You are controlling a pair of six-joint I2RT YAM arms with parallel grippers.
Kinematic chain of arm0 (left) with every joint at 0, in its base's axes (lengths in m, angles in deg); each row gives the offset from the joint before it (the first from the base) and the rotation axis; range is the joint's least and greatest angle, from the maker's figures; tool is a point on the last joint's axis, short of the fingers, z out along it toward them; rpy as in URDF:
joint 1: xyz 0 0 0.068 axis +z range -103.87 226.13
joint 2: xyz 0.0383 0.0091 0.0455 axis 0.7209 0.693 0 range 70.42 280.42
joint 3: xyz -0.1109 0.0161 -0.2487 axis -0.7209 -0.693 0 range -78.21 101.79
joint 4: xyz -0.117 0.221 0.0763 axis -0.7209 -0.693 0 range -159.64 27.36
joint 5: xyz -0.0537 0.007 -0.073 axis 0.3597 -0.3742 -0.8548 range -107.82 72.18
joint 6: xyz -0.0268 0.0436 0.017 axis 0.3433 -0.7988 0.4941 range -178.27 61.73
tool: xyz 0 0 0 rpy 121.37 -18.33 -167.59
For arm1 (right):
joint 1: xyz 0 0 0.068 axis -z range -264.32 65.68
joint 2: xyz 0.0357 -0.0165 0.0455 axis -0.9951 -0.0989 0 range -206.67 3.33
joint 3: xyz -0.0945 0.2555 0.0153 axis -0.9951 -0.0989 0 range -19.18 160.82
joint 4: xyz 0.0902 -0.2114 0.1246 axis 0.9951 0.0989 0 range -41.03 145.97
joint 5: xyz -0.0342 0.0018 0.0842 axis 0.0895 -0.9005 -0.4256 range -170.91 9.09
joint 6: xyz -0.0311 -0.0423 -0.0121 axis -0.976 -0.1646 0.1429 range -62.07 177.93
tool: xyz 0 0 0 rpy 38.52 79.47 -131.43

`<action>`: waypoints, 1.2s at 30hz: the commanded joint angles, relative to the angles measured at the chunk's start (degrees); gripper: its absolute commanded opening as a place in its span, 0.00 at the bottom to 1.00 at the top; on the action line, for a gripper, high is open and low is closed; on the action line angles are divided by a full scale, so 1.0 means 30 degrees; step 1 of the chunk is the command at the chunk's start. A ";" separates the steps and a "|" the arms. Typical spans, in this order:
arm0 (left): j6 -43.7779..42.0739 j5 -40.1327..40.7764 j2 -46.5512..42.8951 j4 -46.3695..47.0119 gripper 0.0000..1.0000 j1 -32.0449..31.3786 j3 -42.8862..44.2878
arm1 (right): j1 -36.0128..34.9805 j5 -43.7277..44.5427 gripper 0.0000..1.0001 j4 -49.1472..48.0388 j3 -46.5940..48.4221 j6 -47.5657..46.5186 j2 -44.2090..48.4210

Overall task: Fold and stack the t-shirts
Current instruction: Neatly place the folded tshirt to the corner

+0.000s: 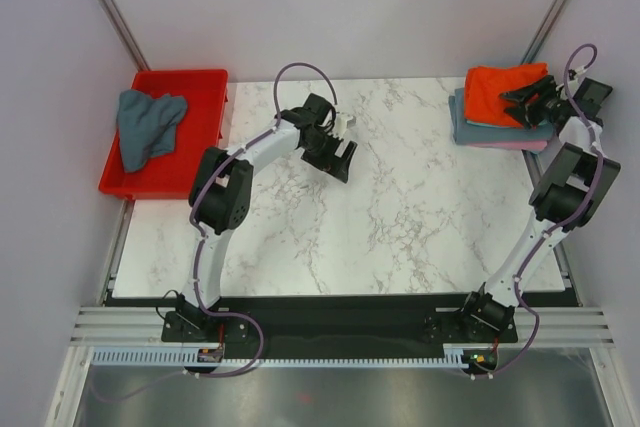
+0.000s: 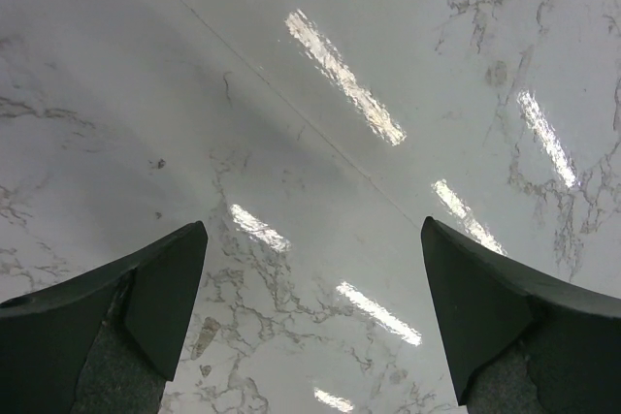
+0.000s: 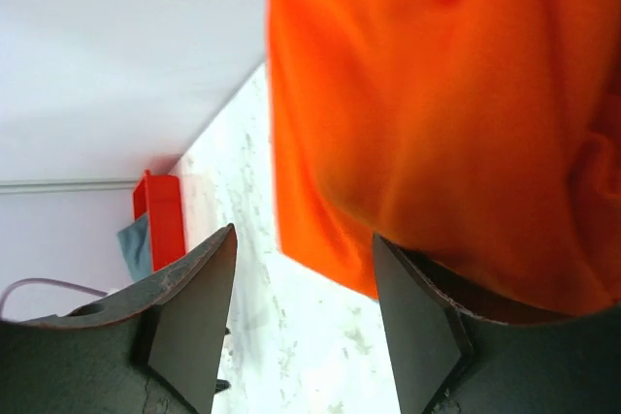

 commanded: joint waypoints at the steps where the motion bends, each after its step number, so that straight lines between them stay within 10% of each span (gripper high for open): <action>1: -0.1153 0.0113 -0.1199 -0.0204 0.99 -0.0195 -0.0209 | 0.0059 -0.0983 0.66 -0.0908 0.1330 0.0744 0.2467; 24: -0.1797 0.0259 -0.2341 -0.0936 0.99 -0.0429 -0.1144 | -0.1784 0.3201 0.67 -0.3399 1.1347 -0.2063 -0.7223; 36: -0.1946 0.0844 -0.2547 -0.0938 0.99 -0.1455 -0.1002 | -0.1464 0.3406 0.69 -0.3750 1.2434 -0.1537 -0.4098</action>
